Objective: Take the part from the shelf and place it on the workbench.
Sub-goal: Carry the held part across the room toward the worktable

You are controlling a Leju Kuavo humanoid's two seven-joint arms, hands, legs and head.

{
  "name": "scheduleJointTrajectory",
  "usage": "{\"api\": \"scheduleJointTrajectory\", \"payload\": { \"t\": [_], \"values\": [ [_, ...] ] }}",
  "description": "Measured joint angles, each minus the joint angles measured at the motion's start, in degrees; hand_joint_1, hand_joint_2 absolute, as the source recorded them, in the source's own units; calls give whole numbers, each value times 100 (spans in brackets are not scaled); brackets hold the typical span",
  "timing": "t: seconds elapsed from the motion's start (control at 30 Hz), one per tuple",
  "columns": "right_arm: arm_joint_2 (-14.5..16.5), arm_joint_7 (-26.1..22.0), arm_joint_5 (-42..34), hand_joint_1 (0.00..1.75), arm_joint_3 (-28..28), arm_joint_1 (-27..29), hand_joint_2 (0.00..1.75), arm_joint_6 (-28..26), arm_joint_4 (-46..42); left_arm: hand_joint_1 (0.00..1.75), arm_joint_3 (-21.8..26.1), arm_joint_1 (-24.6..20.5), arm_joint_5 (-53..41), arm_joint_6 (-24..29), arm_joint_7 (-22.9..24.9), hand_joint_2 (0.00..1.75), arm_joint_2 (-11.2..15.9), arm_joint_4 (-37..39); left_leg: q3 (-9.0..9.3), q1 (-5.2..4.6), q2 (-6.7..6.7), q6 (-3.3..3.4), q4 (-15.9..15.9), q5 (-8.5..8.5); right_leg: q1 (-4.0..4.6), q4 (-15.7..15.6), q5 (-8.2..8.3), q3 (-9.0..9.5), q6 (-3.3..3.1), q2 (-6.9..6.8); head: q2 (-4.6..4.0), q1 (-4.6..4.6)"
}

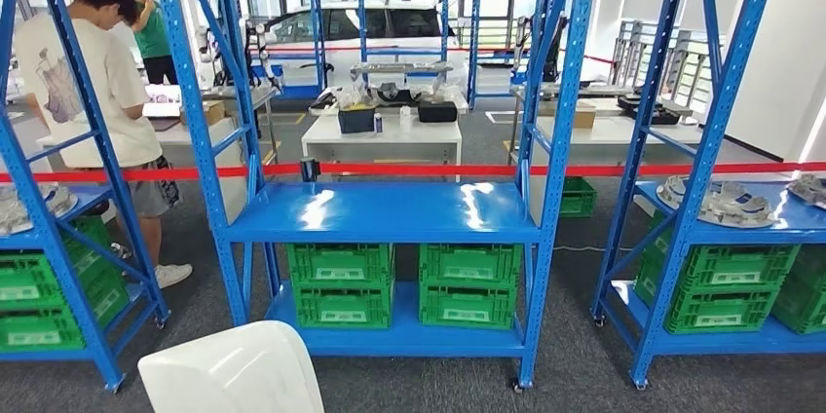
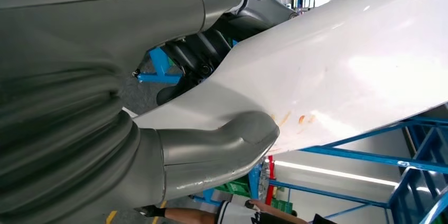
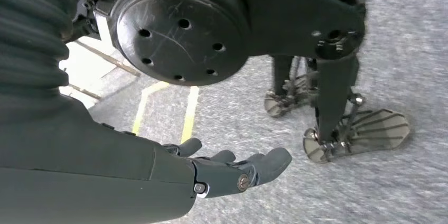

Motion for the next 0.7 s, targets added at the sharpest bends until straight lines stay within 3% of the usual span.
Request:
{"api": "scheduleJointTrajectory", "payload": {
  "t": [0.07, 0.1, 0.13, 0.17, 0.23, 0.3, 0.37, 0.43, 0.47, 0.53, 0.6, 0.63, 0.7],
  "values": [
    [0, 6, 5, 0, 0, 2, 175, 1, 0, 175, 23, 33, -3, -1, -2, 175, 0, -7, -168, -12, 14, 42, 29, 129, 5, 687, -603, -134, 20, 14, 0, 3],
    [-1, 15, 7, 0, 0, 1, 175, 2, 0, 175, 33, 50, -5, -2, -1, 175, 0, -7, -264, -16, 19, 48, 49, 200, 5, 1023, -749, -169, 28, 15, 0, 3],
    [-2, 24, 9, 0, 0, 1, 175, 2, 0, 175, 39, 67, -9, -4, -2, 175, 0, -6, -372, -19, 23, 46, 76, 273, 5, 1241, -736, -148, 33, 16, 0, 3],
    [-4, 32, 13, 0, 0, 1, 175, 2, 0, 175, 43, 80, -17, -7, -2, 175, 0, -5, -494, -18, 24, 38, 113, 346, 4, 1296, -602, -53, 34, 17, 0, 3],
    [-13, 38, 19, 0, 0, -3, 175, 2, 0, 175, 50, 93, -35, -9, -5, 175, 0, -8, -755, -8, 18, 1, 215, 472, 3, 853, -326, 405, 20, 18, 0, 5],
    [-19, 37, 19, 0, 0, -20, 175, 2, 0, 175, 56, 101, -48, -9, -13, 175, -1, -23, -936, -11, 17, -59, 321, 559, 25, 41, -459, 987, -17, 27, 0, 7],
    [-19, 34, 14, 0, 0, -27, 175, 2, 0, 175, 59, 103, -54, -13, -19, 175, -1, -44, -1000, -8, 28, -125, 360, 647, 59, -383, -641, 1211, -69, 37, 1, 6],
    [-19, 33, 12, 0, 0, -13, 175, 2, 0, 175, 65, 107, -57, -16, -21, 175, 1, -53, -1026, 12, 22, -193, 366, 697, 64, -408, -567, 1137, -147, 22, 1, 4],
    [-20, 33, 12, 0, -1, -9, 175, 1, 0, 175, 71, 111, -57, -16, -21, 175, 2, -55, -1061, 22, 6, -228, 422, 603, 59, -411, -506, 1089, -192, 7, 1, 1],
    [-24, 20, 8, 0, -2, -14, 175, 0, 0, 175, 87, 112, -55, -16, -25, 175, 5, -50, -1181, 43, -26, -289, 823, 86, 47, -420, -362, 947, -264, -21, 0, -7],
    [-28, -1, 5, 0, -2, -19, 175, -1, 0, 175, 99, 108, -50, -15, -34, 175, 6, -37, -1281, 58, -33, -332, 1480, -428, 55, -412, -215, 764, -287, -25, 0, -13],
    [-29, -7, 11, 0, -2, -18, 175, -1, 0, 175, 104, 110, -48, -15, -37, 175, 8, -29, -1278, 64, -33, -342, 1745, -480, 60, -406, -137, 660, -283, -27, 0, -13],
    [-30, -13, 27, 0, -2, -15, 175, -1, 0, 175, 123, 114, -42, -8, -46, 175, 11, -22, -1076, 68, -34, -338, 1839, -219, 65, -389, 26, 434, -263, -34, 0, -14]
  ]
}}
